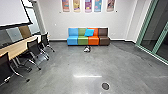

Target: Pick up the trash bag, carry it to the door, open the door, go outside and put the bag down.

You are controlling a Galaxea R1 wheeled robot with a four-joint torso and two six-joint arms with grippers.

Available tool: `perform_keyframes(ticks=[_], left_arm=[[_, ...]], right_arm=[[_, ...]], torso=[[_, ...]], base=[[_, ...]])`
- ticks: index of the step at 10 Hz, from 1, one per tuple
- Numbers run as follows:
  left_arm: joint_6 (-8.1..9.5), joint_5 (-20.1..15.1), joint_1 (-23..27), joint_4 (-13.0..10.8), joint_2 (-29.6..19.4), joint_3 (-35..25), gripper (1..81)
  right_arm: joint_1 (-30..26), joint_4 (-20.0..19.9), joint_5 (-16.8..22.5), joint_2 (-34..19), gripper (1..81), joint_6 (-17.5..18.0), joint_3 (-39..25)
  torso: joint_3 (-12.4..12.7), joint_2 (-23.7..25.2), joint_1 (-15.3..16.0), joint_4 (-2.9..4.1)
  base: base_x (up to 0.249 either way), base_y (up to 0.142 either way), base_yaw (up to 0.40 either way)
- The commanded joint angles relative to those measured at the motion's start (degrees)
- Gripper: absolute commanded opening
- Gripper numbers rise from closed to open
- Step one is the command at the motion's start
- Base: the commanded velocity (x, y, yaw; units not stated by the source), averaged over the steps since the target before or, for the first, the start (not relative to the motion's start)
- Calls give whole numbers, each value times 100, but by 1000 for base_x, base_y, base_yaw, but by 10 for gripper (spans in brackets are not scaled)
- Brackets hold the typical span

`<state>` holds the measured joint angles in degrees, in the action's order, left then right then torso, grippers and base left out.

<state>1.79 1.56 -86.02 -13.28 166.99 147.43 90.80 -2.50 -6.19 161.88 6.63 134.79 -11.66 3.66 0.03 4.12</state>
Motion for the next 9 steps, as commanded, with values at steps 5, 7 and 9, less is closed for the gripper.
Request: perform_keyframes(ticks=[5,7,9], left_arm=[[23,-279,230,18,-25,-30,811],[32,-279,230,18,-25,-39,811],[41,-279,221,27,-16,-39,811]], right_arm=[[-136,127,364,-30,811,-66,-94],[-136,127,364,-39,811,-66,-86],[-127,127,356,-48,811,-66,-86]], torso=[[-6,2,2,0],[-6,2,2,0],[-6,2,2,0]], base=[[144,0,0],[158,0,0],[158,0,0]])
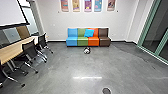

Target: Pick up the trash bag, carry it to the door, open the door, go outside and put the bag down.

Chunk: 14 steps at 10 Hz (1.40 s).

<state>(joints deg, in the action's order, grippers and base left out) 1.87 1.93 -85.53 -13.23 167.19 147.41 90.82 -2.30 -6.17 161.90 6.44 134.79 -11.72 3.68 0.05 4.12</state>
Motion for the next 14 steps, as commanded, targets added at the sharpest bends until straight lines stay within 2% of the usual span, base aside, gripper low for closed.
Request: perform_keyframes(ticks=[1,7,14], left_arm=[[33,-316,181,22,-28,-37,811],[33,-307,181,22,-36,-28,811],[42,-307,181,22,-28,-36,811]], right_arm=[[-138,107,353,-50,811,-46,-94],[-147,107,336,-85,811,-46,-138],[-173,99,353,-85,811,-46,-129]], torso=[[0,0,0,0],[0,0,2,0],[-2,0,2,0]], base=[[158,0,0],[158,0,0],[155,65,0]])
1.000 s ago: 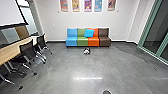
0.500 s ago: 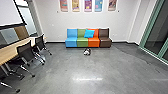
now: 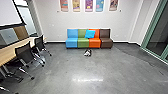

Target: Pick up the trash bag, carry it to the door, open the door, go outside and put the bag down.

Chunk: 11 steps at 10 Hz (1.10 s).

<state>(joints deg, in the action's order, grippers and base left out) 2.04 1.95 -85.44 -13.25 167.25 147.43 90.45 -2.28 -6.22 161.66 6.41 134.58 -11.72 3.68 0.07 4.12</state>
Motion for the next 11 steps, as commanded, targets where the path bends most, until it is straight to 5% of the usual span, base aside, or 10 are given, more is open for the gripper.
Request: perform_keyframes(ticks=[1,11], left_arm=[[34,-309,172,24,-34,-39,811],[43,-301,172,24,-7,-39,811]], right_arm=[[-137,96,349,-61,811,-44,-118],[-137,105,332,-87,811,-52,-162]], torso=[[0,-2,0,0],[-2,0,-2,0]], base=[[155,0,0],[166,0,0]])
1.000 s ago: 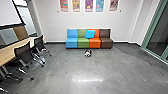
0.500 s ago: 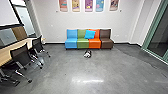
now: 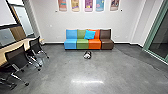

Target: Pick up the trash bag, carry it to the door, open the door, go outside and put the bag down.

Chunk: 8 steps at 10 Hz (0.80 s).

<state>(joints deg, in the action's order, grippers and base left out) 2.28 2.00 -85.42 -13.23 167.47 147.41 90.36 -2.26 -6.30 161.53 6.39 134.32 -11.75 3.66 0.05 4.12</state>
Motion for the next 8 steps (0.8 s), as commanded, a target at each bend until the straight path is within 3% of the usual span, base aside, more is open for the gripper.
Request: perform_keyframes(ticks=[1,8], left_arm=[[18,-305,170,22,-21,-37,811],[27,-253,170,31,-29,-37,811]], right_arm=[[-127,102,340,-74,811,-50,-135],[-127,111,340,-82,811,-50,-161]], torso=[[0,0,0,0],[0,0,0,0]], base=[[191,0,0],[191,0,0]])
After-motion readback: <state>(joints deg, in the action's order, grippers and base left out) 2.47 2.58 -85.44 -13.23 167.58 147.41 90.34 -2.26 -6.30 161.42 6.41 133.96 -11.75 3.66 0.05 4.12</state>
